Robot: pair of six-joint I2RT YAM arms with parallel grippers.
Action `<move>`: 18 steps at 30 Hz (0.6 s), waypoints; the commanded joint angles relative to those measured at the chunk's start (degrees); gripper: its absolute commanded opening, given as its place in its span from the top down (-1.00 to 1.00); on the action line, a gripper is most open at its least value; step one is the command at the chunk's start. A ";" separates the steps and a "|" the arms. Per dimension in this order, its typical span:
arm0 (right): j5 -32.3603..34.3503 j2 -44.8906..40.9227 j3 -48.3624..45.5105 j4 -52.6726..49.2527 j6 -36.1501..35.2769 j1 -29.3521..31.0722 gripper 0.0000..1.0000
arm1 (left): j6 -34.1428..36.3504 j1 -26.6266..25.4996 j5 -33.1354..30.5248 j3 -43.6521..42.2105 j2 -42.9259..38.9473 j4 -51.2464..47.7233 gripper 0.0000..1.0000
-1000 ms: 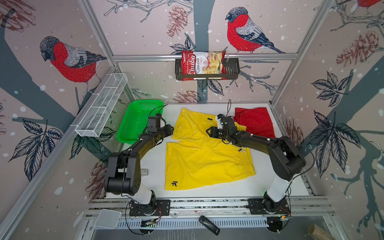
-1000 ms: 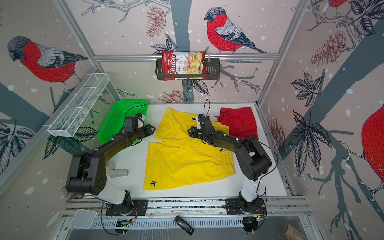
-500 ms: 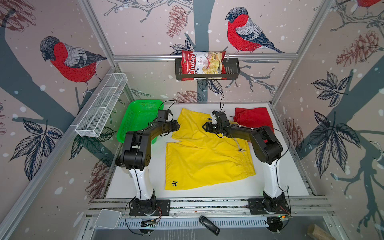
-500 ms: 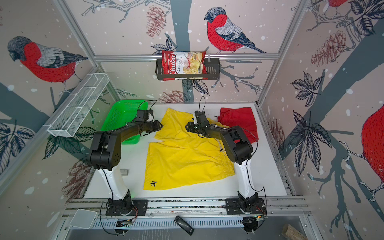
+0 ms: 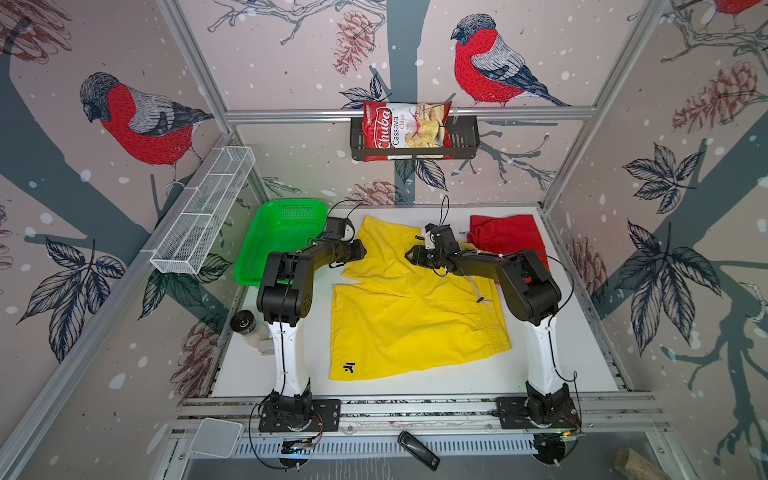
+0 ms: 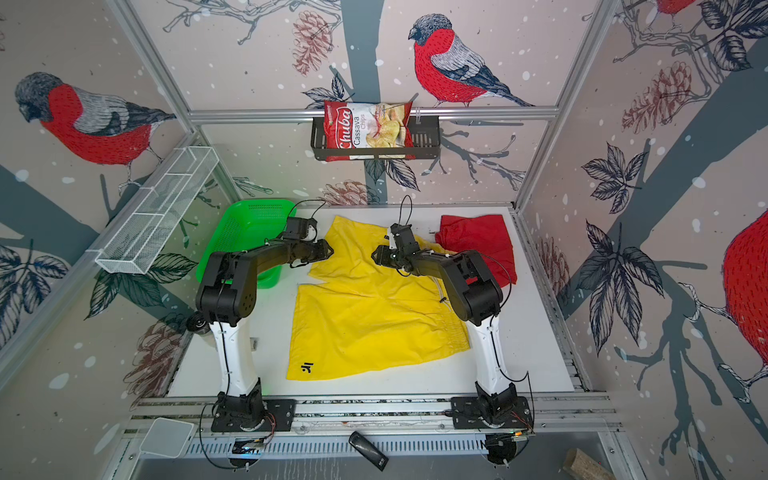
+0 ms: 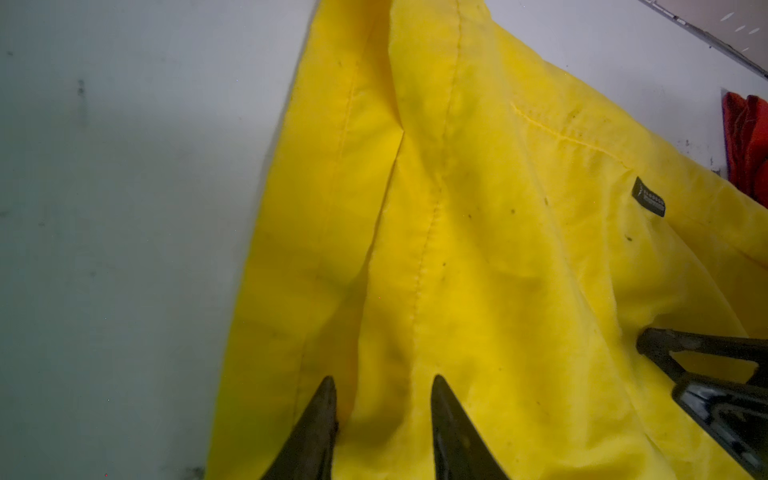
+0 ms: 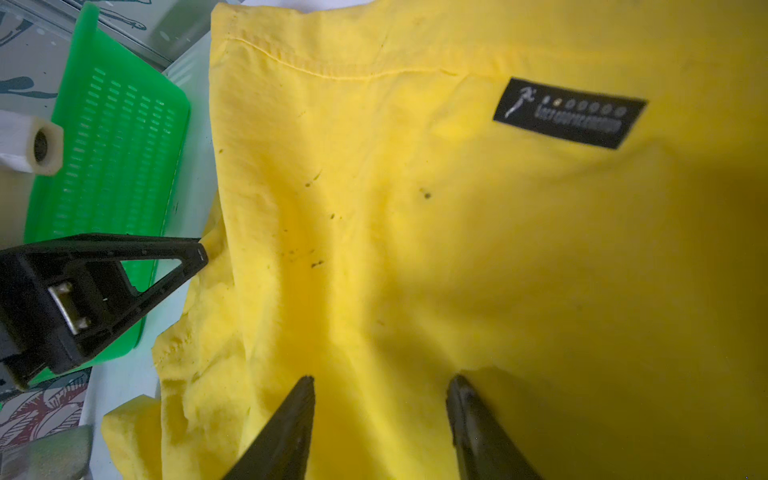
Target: Fold and stack the shorts
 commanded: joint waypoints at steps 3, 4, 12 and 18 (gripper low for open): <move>-0.07 0.61 0.30 -0.18 1.07 -0.27 -0.08 | 0.52 -0.10 0.81 0.98 1.22 -0.63 0.45; 0.02 0.55 0.30 -0.14 1.14 -0.33 -0.08 | 0.54 -0.10 0.72 0.96 1.10 -0.66 0.56; 1.73 0.37 0.23 -0.74 2.41 -1.41 -0.07 | 2.27 0.45 -4.06 1.15 -2.40 -3.52 1.00; 3.26 0.24 -0.82 -1.19 3.50 -2.45 -0.07 | 3.59 2.67 -6.87 -0.03 -5.38 -6.50 1.00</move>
